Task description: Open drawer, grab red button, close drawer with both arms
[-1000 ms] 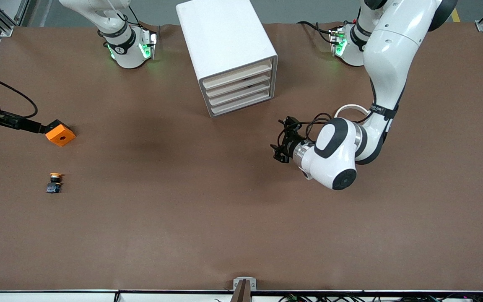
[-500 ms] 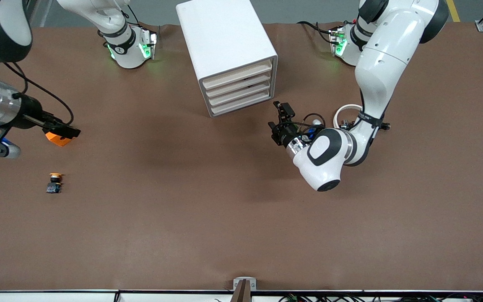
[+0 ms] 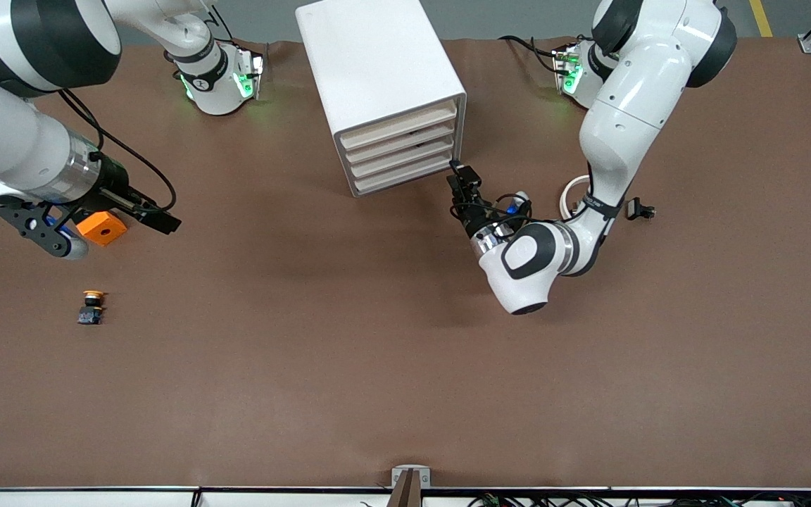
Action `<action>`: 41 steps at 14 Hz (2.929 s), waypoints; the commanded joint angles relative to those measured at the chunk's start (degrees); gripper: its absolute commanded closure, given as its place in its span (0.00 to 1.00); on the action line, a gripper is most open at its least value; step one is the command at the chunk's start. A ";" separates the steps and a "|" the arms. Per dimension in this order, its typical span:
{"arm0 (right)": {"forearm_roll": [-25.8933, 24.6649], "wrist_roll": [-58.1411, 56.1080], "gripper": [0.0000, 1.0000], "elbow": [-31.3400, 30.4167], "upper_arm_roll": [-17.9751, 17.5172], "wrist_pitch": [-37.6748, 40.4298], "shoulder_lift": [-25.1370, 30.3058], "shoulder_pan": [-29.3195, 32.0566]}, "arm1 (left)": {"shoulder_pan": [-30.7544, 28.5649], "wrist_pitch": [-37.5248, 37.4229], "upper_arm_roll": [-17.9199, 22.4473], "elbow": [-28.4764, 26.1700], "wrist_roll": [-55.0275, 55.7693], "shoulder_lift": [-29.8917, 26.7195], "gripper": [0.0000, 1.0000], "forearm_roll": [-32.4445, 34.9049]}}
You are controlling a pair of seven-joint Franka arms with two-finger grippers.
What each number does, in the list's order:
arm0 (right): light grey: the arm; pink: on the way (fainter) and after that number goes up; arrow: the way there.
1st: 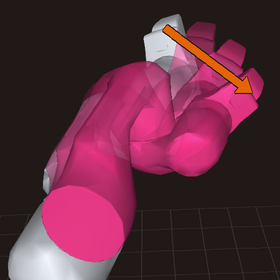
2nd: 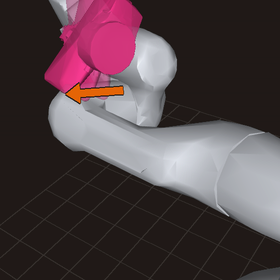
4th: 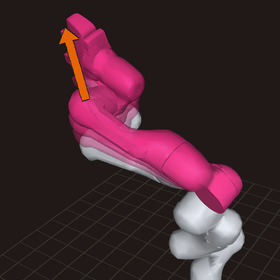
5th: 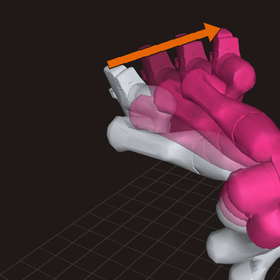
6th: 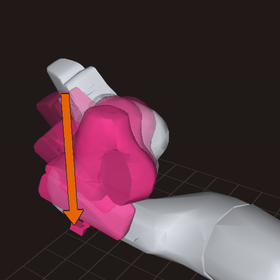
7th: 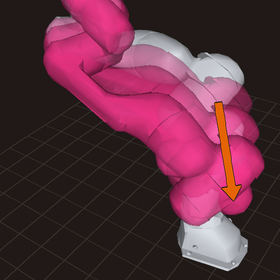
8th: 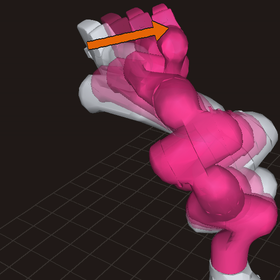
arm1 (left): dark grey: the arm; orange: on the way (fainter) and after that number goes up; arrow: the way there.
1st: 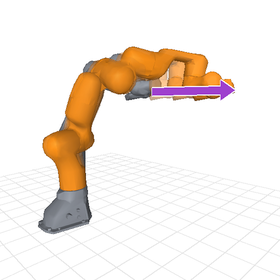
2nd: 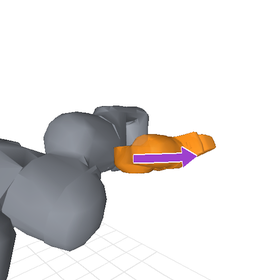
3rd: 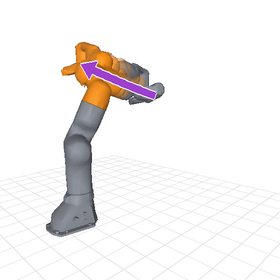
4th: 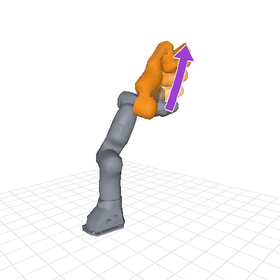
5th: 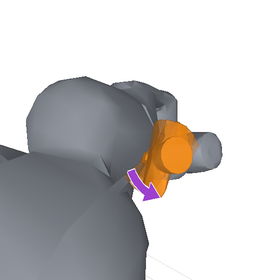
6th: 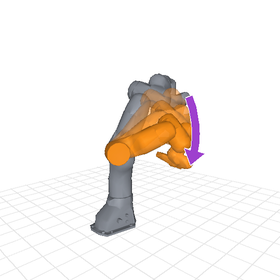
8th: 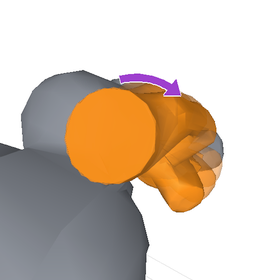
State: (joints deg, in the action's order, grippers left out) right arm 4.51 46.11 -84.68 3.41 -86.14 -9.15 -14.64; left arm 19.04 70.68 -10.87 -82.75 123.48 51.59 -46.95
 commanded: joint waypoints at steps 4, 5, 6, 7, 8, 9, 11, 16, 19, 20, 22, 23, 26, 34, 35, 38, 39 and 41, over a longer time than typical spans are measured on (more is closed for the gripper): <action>0.50 1.44 0.00 0.48 0.45 -0.52 -0.16 -0.56 | 0.47 -1.51 -0.03 -6.09 2.11 -0.96 0.50 -1.48; 0.58 1.44 0.00 0.48 0.45 -0.61 -0.25 -0.65 | 0.56 -1.51 -0.47 -6.89 2.55 -1.05 0.50 -1.48; 0.32 1.44 0.00 0.48 0.45 -0.61 -0.25 -1.70 | 0.56 -1.94 -0.82 -8.03 2.99 -1.40 0.50 -1.48; 0.15 1.53 0.00 0.48 0.45 -0.61 -0.25 -2.58 | 0.65 -2.21 -0.91 -8.74 3.17 -1.75 0.51 -1.57; 0.15 1.79 0.00 0.48 0.45 -0.70 -0.34 -2.67 | 0.65 -2.30 -1.61 -8.83 3.17 -1.76 0.51 -1.57; 0.32 3.27 0.00 0.48 0.45 -1.31 -0.43 -2.93 | 0.56 -2.30 -2.05 -8.83 3.26 -1.76 0.53 -1.74; 0.67 7.66 0.00 0.48 0.45 -2.72 -0.51 -3.46 | 0.65 -2.30 -2.32 -8.74 3.61 -1.84 0.53 -1.92; 0.50 16.62 0.00 0.48 0.45 -5.61 -1.92 -8.29 | 1.96 -2.21 -2.32 -9.62 3.53 -2.11 0.53 -2.62; 0.15 22.51 0.00 1.01 0.45 -6.67 -4.02 -11.28 | 3.28 -2.04 -2.32 -9.89 3.53 -2.11 0.53 -3.33; 0.15 24.88 0.00 1.88 0.45 -7.37 -5.07 -12.42 | 3.55 -1.95 -2.32 -9.89 3.53 -2.11 0.53 -3.33; -0.12 29.63 0.00 4.60 0.45 -7.64 -7.88 -14.79 | 4.42 -1.68 -2.23 -10.06 3.53 -2.02 0.54 -3.33; -0.29 32.00 0.00 6.44 0.54 -7.64 -9.55 -16.02 | 4.78 -1.68 -2.23 -10.41 3.53 -2.11 0.61 -3.33; -0.38 37.46 0.00 10.93 0.54 -7.64 -13.60 -18.31 | 4.96 -1.68 -2.23 -10.50 3.53 -1.93 0.88 -3.33; 0.15 40.38 0.00 12.09 0.45 -10.63 -17.92 -22.97 | 4.17 -1.60 -1.97 -9.89 3.44 -1.84 0.96 -3.24; 0.49 40.11 0.00 12.09 0.45 -10.63 -17.83 -22.89 | 3.99 -1.51 -1.79 -9.62 3.44 -1.93 0.96 -3.24; 0.67 40.20 0.00 11.91 0.45 -10.72 -17.92 -24.37 | 2.15 -0.72 -1.62 -8.39 3.44 -1.93 0.95 -3.33; 0.59 40.29 0.00 11.82 0.45 -10.80 -18.00 -24.99 | 1.53 -0.37 -1.62 -8.30 3.52 -1.93 0.95 -3.33; 0.50 40.29 0.00 11.91 0.45 -12.81 -19.14 -26.66 | 0.13 -0.10 -1.70 -7.52 3.53 -1.85 0.95 -3.33</action>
State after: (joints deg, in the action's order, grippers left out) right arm 4.64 85.58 -74.34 3.37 -97.79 -26.54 -39.41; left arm 20.41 69.89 -12.68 -90.46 126.07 51.08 -48.91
